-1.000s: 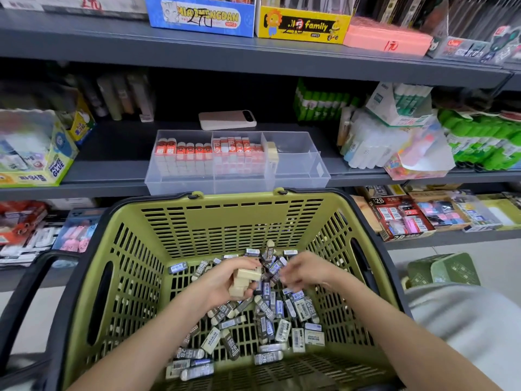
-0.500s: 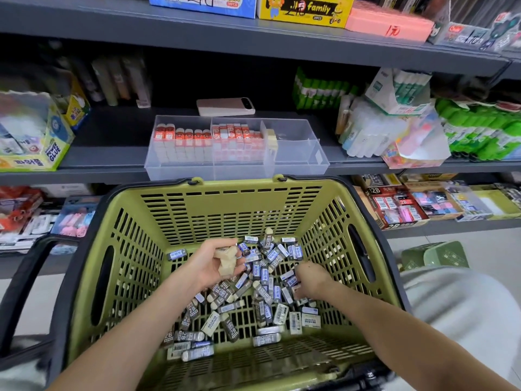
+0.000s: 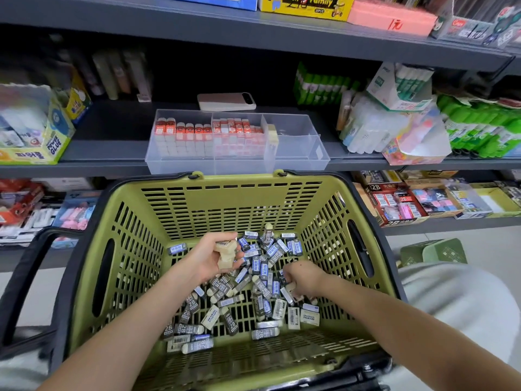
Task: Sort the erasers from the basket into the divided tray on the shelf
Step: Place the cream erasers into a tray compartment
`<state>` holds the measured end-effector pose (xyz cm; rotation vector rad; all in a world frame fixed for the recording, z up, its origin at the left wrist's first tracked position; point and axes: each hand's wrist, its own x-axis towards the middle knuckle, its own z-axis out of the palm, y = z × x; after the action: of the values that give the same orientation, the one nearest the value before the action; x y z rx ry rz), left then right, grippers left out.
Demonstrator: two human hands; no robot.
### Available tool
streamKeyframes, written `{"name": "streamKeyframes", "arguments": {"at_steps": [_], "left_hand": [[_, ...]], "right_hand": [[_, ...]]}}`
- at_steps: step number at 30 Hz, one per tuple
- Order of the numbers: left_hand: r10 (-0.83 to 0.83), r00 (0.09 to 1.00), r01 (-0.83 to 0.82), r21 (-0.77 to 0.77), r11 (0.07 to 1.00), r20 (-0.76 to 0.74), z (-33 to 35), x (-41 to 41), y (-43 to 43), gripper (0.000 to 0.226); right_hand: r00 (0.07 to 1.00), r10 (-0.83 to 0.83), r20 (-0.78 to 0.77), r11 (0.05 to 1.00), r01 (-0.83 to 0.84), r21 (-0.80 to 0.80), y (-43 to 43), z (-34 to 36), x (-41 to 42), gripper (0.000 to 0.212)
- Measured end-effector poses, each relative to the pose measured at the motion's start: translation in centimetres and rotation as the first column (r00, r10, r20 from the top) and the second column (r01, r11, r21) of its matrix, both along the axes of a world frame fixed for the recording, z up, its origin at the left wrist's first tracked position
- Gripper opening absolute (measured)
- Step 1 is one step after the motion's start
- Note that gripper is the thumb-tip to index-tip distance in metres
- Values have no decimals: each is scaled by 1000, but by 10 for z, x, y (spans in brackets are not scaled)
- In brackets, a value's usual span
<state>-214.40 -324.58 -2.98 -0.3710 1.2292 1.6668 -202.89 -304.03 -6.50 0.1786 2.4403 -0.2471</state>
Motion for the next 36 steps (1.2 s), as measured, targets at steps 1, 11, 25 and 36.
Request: {"name": "streamKeyframes", "arguments": {"at_steps": [1,11,25,36], "left_hand": [[-5,1000,5,0,1000,-5,1,0,0,30],[-42,999,49,286,957,-30,50,-17,4,17],[145,831,-27,221,975,-538,143,-77,22,47],[90,663,-31,93,995,-743,156,-107,54,53]], "right_hand": [[1000,-6,-16,1000,6,-26,-1,2,-3,24],[794,-477,-377,744,137,-654,7,143,-51,19],[647,-163,-745,978,205,-36,81,181,-175,21],[856,-77,-512,996,41,-80,88,174,-189,31]]}}
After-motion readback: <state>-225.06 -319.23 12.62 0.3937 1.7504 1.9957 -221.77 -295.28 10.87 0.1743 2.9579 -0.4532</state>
